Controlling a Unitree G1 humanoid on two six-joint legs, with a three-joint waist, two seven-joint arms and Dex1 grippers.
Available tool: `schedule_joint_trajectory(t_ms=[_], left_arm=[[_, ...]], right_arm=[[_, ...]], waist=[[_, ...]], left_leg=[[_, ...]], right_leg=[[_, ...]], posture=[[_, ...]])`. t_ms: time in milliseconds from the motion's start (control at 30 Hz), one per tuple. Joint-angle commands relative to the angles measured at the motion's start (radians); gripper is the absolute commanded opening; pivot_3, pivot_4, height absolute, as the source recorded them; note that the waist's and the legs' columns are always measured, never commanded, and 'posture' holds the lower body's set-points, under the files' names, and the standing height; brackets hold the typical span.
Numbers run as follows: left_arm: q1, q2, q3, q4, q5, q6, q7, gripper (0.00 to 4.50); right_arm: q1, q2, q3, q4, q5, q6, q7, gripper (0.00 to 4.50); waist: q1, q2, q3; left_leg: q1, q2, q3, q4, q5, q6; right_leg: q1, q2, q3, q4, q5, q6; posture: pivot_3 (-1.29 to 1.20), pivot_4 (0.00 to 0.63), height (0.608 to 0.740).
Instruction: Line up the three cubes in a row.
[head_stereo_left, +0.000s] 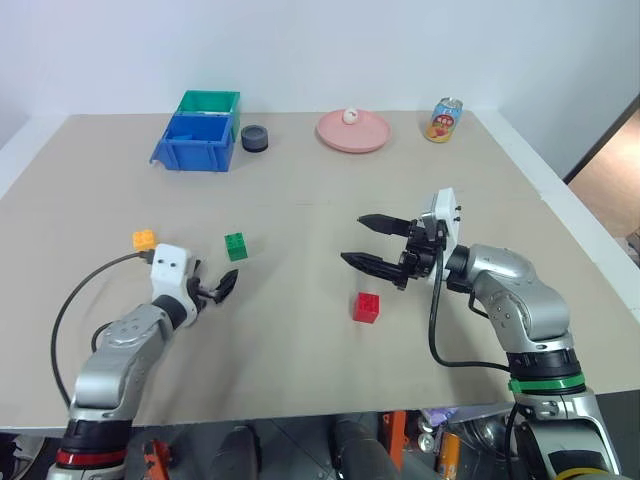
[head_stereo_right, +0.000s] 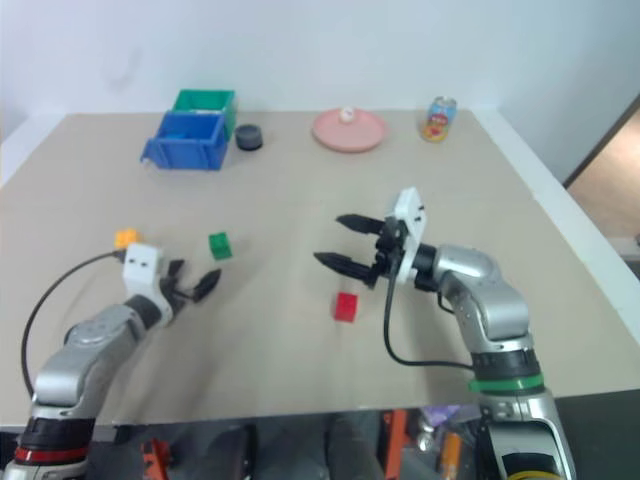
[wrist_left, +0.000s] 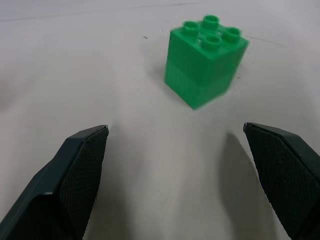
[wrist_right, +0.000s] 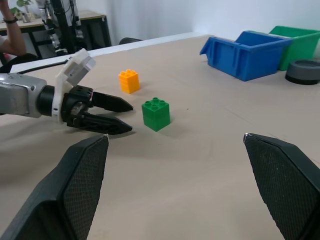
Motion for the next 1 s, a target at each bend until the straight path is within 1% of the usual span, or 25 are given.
schedule_joint_trajectory(t_ms=[33, 300, 500, 667, 800, 1000], left_arm=[[-0.053, -0.004, -0.013, 0.049, 0.033, -0.047, -0.018, 4.5], [-0.138, 0.031, -0.026, 0.183, 0.085, -0.103, -0.087, 4.5], [-0.166, 0.034, -0.05, 0.247, 0.096, -0.162, -0.185, 4.5], [-0.214, 0.039, -0.052, 0.352, 0.098, -0.241, -0.286, 4.5], [-0.263, 0.045, -0.039, 0.45, 0.112, -0.288, -0.316, 4.5], [-0.305, 0.036, -0.05, 0.538, 0.133, -0.35, -0.353, 4.5]], right_arm=[[0.002, -0.005, -0.023, -0.051, 0.016, -0.012, -0.01, 4.48], [0.0, -0.009, -0.031, -0.056, 0.022, -0.011, -0.021, 4.48], [0.0, -0.013, -0.031, -0.055, 0.018, -0.016, -0.023, 4.48], [0.001, -0.012, -0.032, -0.059, 0.019, -0.015, -0.028, 4.48], [0.008, -0.018, -0.033, -0.065, 0.02, -0.011, -0.028, 4.48], [0.002, -0.021, -0.032, -0.059, 0.019, -0.012, -0.027, 4.48]], waist=[[0.0, 0.0, 0.0], [-0.001, 0.0, 0.0], [-0.001, 0.0, 0.0], [0.003, 0.0, 0.0], [0.004, 0.0, 0.0], [0.003, 0.0, 0.0]], left_leg=[[0.0, 0.0, 0.0, 0.0, 0.0, 0.0], [0.0, 0.0, 0.0, 0.0, 0.0, 0.0], [0.0, 0.0, 0.0, 0.0, 0.0, 0.0], [0.0, 0.0, 0.0, 0.0, 0.0, 0.0], [0.0, 0.0, 0.0, 0.001, 0.0, 0.0], [0.0, 0.0, 0.0, 0.0, 0.0, 0.0]], right_leg=[[0.0, 0.0, 0.0, 0.0, 0.0, 0.0], [0.0, 0.0, 0.0, 0.0, 0.0, -0.002], [0.0, 0.0, 0.0, 0.0, 0.0, -0.001], [0.001, 0.0, 0.0, 0.0, 0.0, -0.001], [0.001, 0.0, 0.0, 0.0, 0.0, -0.002], [0.001, 0.0, 0.0, 0.0, 0.0, -0.001]], posture=[[0.0, 0.15, 0.736], [0.0, 0.15, 0.736], [0.0, 0.15, 0.736], [0.0, 0.15, 0.736], [0.0, 0.15, 0.736], [0.0, 0.15, 0.736]])
